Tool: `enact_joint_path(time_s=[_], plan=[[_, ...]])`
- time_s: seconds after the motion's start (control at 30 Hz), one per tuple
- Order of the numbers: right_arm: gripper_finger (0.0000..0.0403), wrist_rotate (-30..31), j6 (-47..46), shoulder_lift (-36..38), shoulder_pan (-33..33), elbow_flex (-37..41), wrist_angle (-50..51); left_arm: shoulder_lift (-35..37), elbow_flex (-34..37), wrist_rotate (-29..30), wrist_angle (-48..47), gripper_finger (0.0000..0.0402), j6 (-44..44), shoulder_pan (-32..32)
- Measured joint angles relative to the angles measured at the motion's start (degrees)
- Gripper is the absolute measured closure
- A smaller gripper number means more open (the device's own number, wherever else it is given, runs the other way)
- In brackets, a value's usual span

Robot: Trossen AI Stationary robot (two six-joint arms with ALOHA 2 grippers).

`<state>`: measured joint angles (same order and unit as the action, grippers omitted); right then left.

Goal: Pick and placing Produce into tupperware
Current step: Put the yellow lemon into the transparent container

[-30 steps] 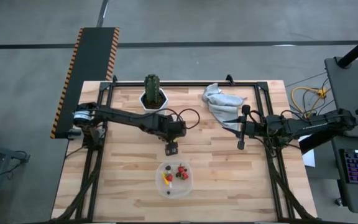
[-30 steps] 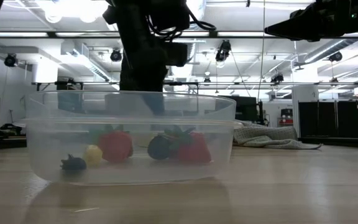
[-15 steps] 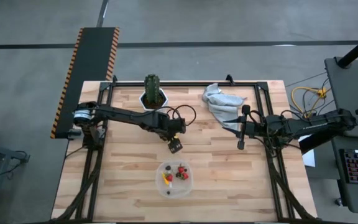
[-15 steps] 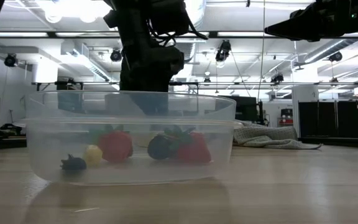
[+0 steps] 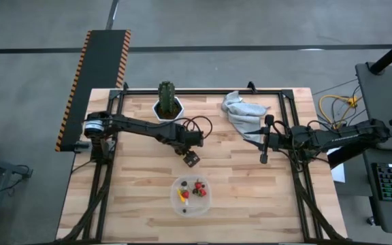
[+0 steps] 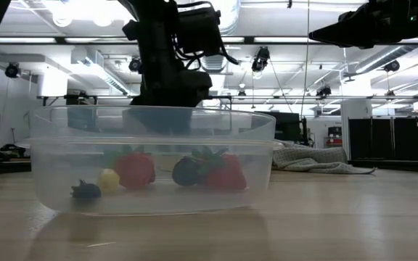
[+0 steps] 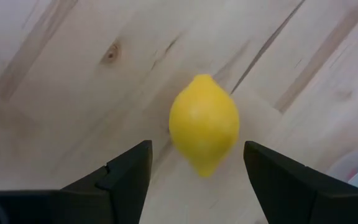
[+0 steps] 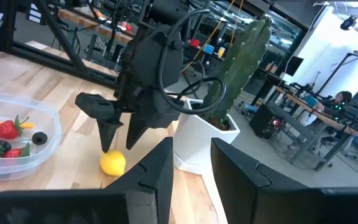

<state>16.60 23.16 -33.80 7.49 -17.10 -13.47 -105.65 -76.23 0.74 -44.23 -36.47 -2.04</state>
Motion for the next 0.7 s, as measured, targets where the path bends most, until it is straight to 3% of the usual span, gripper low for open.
enact_joint_path(time_s=[0.7], plan=[[0.0303, 0.0, 0.5, 0.0, 0.0, 0.0, 0.0, -0.1, 0.5, -0.8, 1.7, 0.0162, -0.9, 0.0]])
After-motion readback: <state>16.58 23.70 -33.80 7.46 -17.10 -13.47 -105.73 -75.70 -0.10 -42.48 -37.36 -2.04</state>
